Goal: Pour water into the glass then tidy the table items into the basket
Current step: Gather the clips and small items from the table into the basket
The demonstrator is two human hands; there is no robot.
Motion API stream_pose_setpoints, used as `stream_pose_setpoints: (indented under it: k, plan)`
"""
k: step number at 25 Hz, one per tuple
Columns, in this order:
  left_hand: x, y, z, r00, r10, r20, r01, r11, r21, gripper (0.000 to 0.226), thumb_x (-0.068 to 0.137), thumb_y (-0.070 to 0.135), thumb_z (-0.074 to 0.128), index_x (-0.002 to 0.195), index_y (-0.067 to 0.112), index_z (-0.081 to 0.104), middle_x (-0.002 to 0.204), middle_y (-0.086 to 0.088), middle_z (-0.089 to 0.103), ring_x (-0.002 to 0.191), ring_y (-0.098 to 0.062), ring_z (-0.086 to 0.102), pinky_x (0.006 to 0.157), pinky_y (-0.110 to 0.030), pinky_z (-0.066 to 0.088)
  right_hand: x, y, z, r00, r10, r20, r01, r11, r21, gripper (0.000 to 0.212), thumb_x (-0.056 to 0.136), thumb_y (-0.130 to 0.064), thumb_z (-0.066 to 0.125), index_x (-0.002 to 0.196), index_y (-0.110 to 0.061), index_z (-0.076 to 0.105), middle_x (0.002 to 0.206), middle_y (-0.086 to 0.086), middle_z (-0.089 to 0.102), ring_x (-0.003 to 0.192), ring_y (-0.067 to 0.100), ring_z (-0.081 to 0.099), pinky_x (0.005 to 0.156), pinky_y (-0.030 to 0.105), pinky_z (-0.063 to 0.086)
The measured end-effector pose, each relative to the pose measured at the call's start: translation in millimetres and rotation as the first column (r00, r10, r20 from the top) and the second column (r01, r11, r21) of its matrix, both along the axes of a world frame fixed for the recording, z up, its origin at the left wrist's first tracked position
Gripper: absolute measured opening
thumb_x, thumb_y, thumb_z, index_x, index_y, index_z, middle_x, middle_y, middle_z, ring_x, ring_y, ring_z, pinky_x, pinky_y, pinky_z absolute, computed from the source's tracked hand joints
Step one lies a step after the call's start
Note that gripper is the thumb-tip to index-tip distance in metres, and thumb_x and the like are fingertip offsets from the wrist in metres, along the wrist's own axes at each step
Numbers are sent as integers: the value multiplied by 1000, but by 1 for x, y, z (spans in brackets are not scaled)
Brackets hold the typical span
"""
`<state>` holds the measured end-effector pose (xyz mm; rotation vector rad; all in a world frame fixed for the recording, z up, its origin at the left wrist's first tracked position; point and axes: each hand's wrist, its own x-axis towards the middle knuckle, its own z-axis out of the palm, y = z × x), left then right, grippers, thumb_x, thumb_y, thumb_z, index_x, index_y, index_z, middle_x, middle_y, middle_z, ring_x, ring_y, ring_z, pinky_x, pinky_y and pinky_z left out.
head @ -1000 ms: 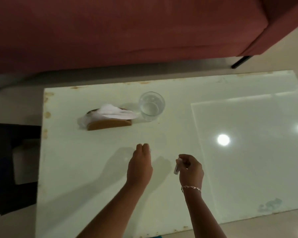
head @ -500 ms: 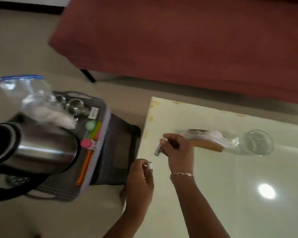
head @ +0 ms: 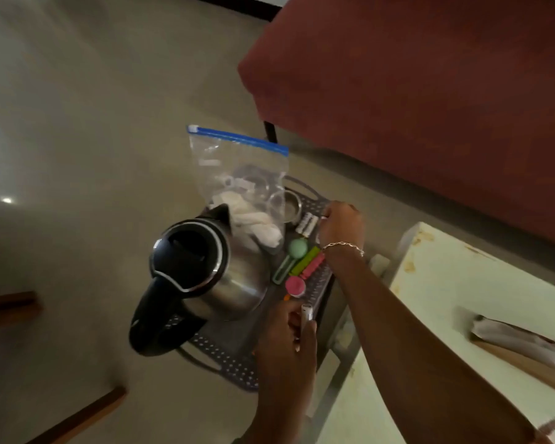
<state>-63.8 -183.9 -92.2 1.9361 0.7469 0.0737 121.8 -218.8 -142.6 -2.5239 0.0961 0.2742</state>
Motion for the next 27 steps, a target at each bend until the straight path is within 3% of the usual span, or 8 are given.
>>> stream_pose_setpoints:
  k: [5,8,11,14,17,22,25,27]
  plan:
    - [2,26,-11,999,-26,-25,26,1000,-16,11,89,21,57,86,31,54,78,-1,64,70,-11,59,58,-16,45,7,24,-30,998,59,6,-56,980,-191,22,82,5,47,97,5,63,103,25,66,98,38,62,82,41,50]
    - [9,31,-14,998,-56,-14,56,998,-4,8,89,18,56,96,21,59,82,0,64,72,-8,59,59,-10,42,13,19,-24,999,-16,-37,10,988,-155,21,83,4,48,96,3,64,103,23,67,97,38,62,81,39,50]
    - [22,29,-11,997,-69,17,69,998,-2,13,90,22,53,102,17,58,91,-2,66,80,-11,62,69,-18,51,-4,-3,5,984,-176,28,172,980,104,15,82,-3,56,86,-8,70,87,13,71,78,29,64,73,32,49]
    - [37,22,-5,998,-49,47,50,998,-25,24,90,22,54,112,13,52,100,-9,66,88,-18,63,78,-35,55,-54,-27,38,960,-89,-266,211,857,471,6,81,-15,67,76,-18,69,67,1,69,57,11,64,56,23,54]
    - [48,17,-2,996,-56,74,58,998,-19,34,89,15,56,121,10,46,99,-7,66,87,-17,65,77,-30,55,-90,-30,47,882,-15,-471,330,734,594,13,79,-5,67,74,-18,68,63,0,68,56,8,64,56,19,54]
    - [63,25,0,995,-18,93,24,998,-60,40,85,3,59,122,6,43,94,-4,62,74,-3,58,62,0,44,-76,-15,38,925,-64,-373,269,805,528,4,77,-12,70,74,-13,69,73,15,71,69,31,68,71,43,58]
    - [71,35,-4,997,-6,75,10,998,-55,48,80,-1,64,122,7,43,103,-6,60,84,-8,56,69,-1,43,-50,-5,23,929,-158,-334,297,857,421,2,75,-12,71,75,-12,70,71,12,70,68,29,68,73,44,58]
    - [63,37,-7,997,-66,46,69,995,-67,48,82,4,63,125,10,42,110,-2,55,98,-11,55,84,-16,48,-28,0,11,949,-261,-175,292,938,185,5,76,-13,67,78,-9,70,73,11,70,69,25,66,72,34,55]
